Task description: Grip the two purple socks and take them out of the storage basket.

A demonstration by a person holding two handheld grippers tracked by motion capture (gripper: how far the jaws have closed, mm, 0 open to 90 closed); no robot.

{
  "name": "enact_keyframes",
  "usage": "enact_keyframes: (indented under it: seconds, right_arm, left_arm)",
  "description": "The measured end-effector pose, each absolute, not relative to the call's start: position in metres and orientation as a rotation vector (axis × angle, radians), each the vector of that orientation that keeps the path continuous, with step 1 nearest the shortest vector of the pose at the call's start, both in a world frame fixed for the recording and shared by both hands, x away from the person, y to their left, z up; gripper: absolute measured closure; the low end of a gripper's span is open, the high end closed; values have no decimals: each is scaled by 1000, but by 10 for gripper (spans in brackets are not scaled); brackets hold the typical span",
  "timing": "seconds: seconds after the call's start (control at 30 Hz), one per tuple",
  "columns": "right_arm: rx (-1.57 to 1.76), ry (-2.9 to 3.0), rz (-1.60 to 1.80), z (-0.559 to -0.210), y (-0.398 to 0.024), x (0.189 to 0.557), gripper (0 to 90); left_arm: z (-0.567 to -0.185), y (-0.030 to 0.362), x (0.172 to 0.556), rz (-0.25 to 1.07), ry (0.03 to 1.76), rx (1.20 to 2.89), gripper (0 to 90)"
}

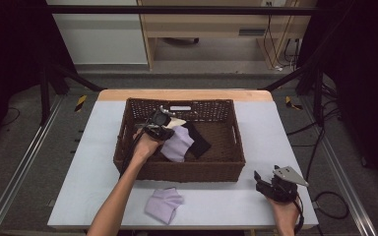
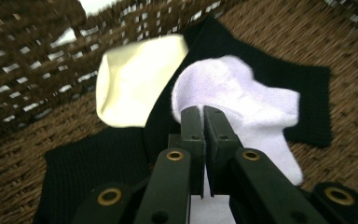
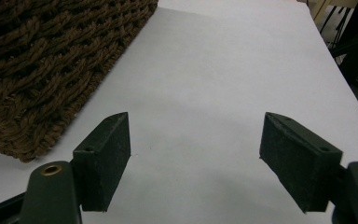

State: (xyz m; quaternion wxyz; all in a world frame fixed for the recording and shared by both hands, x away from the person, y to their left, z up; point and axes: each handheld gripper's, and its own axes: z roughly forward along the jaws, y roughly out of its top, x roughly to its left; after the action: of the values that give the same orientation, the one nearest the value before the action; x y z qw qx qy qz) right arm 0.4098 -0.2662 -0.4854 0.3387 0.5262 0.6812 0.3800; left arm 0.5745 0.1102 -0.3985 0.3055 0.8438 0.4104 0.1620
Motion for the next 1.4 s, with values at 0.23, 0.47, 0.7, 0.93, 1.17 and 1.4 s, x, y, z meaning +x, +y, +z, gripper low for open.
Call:
enact_keyframes:
  seconds: [0.23, 0.47, 0.7, 0.93, 1.17, 1.4]
  right_arm:
    - [1377, 1773, 989, -485, -266, 410, 249]
    - [1375, 1770, 988, -485, -266, 410, 249]
    - [1375, 1765, 987, -485, -266, 410, 251]
    - [1372, 1768, 981, -485, -266, 410, 254]
    - [1374, 1768, 979, -485, -266, 410, 254]
    - [1373, 1770, 975, -485, -266, 410, 254]
  left_arm:
    - [-377, 116, 559, 524, 1010, 2105, 867]
    - [-355, 127, 541, 536, 970, 1983, 867]
    - [-339, 140, 522, 573, 937, 1887, 867]
    - [-324, 154, 508, 604, 918, 1806, 867]
    - [-315, 163, 499, 604, 910, 1758, 867]
    - [-302, 168, 484, 608, 882, 1711, 867]
